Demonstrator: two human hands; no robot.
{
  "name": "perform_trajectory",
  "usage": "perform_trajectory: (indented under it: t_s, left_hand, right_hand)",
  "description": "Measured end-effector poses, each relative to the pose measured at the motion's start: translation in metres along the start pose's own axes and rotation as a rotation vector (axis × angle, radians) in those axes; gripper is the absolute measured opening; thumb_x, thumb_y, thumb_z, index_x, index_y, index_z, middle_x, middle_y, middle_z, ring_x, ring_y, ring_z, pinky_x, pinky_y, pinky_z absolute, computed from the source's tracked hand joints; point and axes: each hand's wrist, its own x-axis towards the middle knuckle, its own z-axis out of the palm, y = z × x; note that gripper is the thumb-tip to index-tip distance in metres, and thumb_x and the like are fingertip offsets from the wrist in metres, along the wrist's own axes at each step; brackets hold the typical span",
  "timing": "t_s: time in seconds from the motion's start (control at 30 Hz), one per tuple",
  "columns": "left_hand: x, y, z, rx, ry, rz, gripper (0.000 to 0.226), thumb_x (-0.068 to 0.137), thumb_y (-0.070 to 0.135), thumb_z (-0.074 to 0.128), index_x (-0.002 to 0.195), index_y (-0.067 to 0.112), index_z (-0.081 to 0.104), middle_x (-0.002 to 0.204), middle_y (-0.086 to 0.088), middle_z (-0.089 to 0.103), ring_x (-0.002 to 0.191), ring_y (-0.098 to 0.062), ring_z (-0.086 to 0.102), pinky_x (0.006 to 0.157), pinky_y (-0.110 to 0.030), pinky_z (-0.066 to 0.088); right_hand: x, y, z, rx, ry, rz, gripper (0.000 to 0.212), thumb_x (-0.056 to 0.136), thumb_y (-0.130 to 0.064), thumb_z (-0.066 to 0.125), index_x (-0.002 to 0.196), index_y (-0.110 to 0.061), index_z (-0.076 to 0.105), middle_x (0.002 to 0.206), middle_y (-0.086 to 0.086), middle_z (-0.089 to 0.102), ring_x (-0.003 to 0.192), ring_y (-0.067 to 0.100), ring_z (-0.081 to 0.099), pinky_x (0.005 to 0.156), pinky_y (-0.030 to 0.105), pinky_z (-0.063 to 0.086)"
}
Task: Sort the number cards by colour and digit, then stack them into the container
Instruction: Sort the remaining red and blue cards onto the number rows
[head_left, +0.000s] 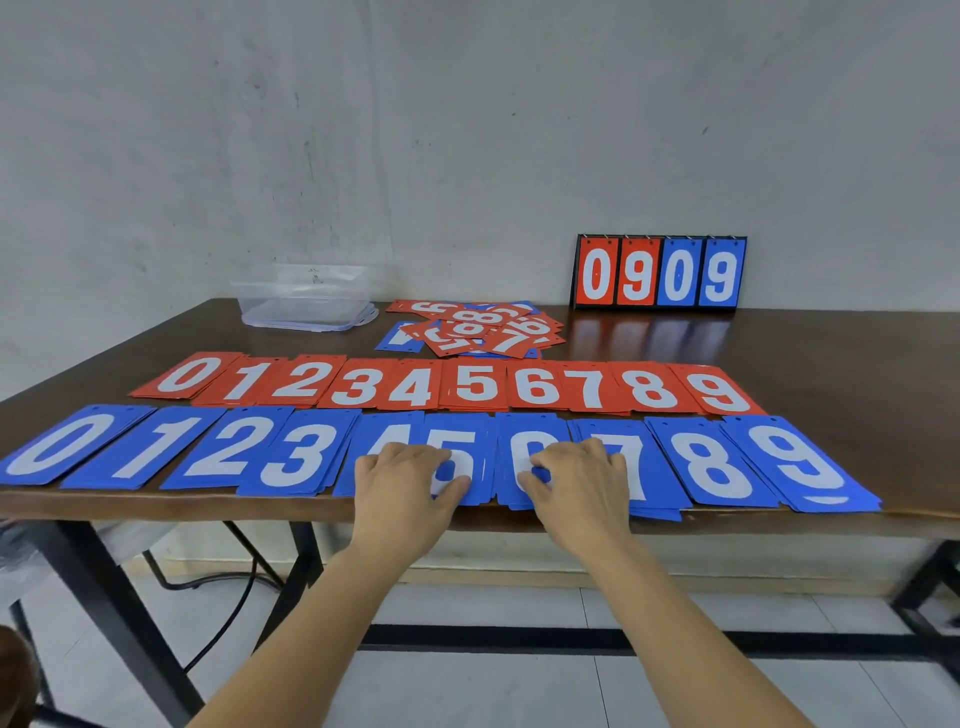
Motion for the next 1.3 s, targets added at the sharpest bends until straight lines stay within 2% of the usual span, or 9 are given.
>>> perform_trajectory:
  t_s: [0.13, 0.43, 0.7, 0.97, 1.13, 1.3]
  left_hand:
    - [-0.002, 0.001, -0.001, 0.002, 0.004, 0.005, 0.054, 0.094, 0.058, 0.044, 0.141, 0.031, 0.045, 0.135, 0.012, 0.055, 0.128, -0.010, 0.043, 0.106, -0.032, 0.024]
    - [0.033, 0.005, -0.012, -0.021, 0.041, 0.041, 0.054, 0.095, 0.056, 0.044, 0.143, 0.030, 0.043, 0.138, 0.010, 0.053, 0.132, -0.011, 0.040, 0.110, -0.031, 0.021]
    - [0.114, 0.008, -0.012, 0.007, 0.049, 0.024, 0.054, 0.094, 0.057, 0.046, 0.141, 0.030, 0.045, 0.137, 0.009, 0.055, 0.132, -0.013, 0.041, 0.111, -0.035, 0.024]
    - [0.217, 0.007, 0.015, 0.048, 0.023, -0.007, 0.050, 0.094, 0.054, 0.049, 0.136, 0.027, 0.052, 0.127, 0.005, 0.063, 0.123, -0.016, 0.051, 0.109, -0.039, 0.027]
    - [0.270, 0.000, 0.045, 0.045, -0.030, -0.046, 0.054, 0.091, 0.056, 0.053, 0.136, 0.026, 0.053, 0.137, 0.004, 0.056, 0.132, -0.018, 0.044, 0.112, -0.042, 0.027]
    - [0.311, -0.009, 0.063, 0.027, -0.116, -0.083, 0.067, 0.087, 0.057, 0.057, 0.144, 0.024, 0.042, 0.148, 0.001, 0.045, 0.136, -0.020, 0.039, 0.114, -0.043, 0.025]
  right_hand:
    - [-0.003, 0.000, 0.001, -0.004, 0.011, -0.010, 0.030, 0.097, -0.044, 0.045, 0.110, -0.026, 0.065, 0.109, -0.008, 0.063, 0.104, 0.014, 0.048, 0.088, 0.031, 0.032]
    - [0.028, 0.002, -0.016, 0.042, 0.055, -0.037, 0.037, 0.098, -0.039, 0.050, 0.129, -0.021, 0.055, 0.122, -0.002, 0.061, 0.114, 0.018, 0.051, 0.098, 0.030, 0.036]
    - [0.107, 0.020, -0.025, -0.001, 0.088, -0.032, 0.036, 0.096, -0.041, 0.054, 0.124, -0.018, 0.058, 0.118, 0.001, 0.063, 0.108, 0.018, 0.054, 0.086, 0.029, 0.046]
    - [0.216, 0.053, -0.003, -0.013, 0.024, 0.067, 0.040, 0.094, -0.045, 0.055, 0.123, -0.019, 0.058, 0.117, 0.001, 0.063, 0.107, 0.017, 0.058, 0.084, 0.029, 0.051]
    - [0.271, 0.066, 0.028, 0.042, -0.056, 0.120, 0.041, 0.092, -0.051, 0.055, 0.116, -0.018, 0.057, 0.111, 0.000, 0.065, 0.097, 0.018, 0.062, 0.080, 0.031, 0.056]
    - [0.308, 0.072, 0.053, 0.088, -0.122, 0.187, 0.060, 0.087, -0.059, 0.057, 0.130, -0.017, 0.051, 0.125, 0.003, 0.059, 0.111, 0.020, 0.057, 0.088, 0.033, 0.052]
